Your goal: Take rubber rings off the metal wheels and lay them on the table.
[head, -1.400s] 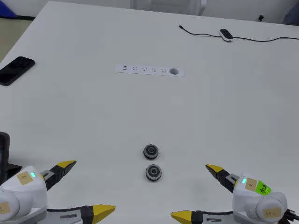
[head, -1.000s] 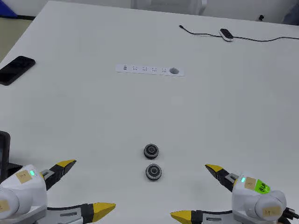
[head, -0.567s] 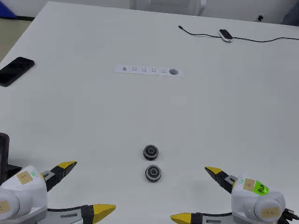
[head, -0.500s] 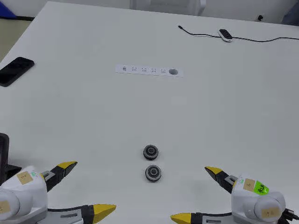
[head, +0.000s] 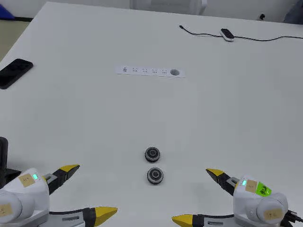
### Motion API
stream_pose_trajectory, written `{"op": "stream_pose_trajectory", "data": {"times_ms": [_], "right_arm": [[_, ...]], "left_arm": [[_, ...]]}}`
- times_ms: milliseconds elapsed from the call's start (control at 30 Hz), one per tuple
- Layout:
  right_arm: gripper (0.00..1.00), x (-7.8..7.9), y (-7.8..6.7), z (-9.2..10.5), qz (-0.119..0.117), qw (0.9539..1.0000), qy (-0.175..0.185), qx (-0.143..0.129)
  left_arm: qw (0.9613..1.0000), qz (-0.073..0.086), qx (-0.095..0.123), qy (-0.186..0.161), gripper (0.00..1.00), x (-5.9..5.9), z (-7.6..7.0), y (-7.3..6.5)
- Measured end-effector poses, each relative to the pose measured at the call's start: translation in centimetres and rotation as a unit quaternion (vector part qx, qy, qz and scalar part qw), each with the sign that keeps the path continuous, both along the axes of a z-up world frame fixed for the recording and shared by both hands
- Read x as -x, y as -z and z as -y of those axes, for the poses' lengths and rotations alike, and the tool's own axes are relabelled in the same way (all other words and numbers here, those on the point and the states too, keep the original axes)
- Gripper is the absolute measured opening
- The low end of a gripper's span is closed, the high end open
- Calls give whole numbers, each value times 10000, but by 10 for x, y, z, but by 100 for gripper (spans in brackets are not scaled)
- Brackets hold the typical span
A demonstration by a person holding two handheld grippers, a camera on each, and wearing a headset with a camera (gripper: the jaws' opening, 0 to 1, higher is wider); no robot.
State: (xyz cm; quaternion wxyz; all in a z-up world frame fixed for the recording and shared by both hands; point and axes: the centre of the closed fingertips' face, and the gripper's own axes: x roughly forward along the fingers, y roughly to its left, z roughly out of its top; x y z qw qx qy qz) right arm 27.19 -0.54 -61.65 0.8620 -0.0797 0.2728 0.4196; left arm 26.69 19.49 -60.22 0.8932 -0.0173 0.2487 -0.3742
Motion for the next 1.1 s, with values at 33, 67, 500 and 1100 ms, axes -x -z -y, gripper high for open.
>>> {"op": "stream_pose_trajectory", "data": {"times_ms": [33,67,500,1100], "right_arm": [[96,0,0,0,-1,10000,4,-1],[96,0,0,0,-2,10000,5,-8],[90,2,1,-2,-96,9999,11,-48],[86,4,4,-11,-214,9997,-78,-68]], "left_arm": [[10000,-2,5,5,94,0,0,0],[10000,9,3,11,94,0,1,0],[9999,57,-64,143,88,0,8,-3],[9994,25,-129,312,80,-1,18,-2]]}}
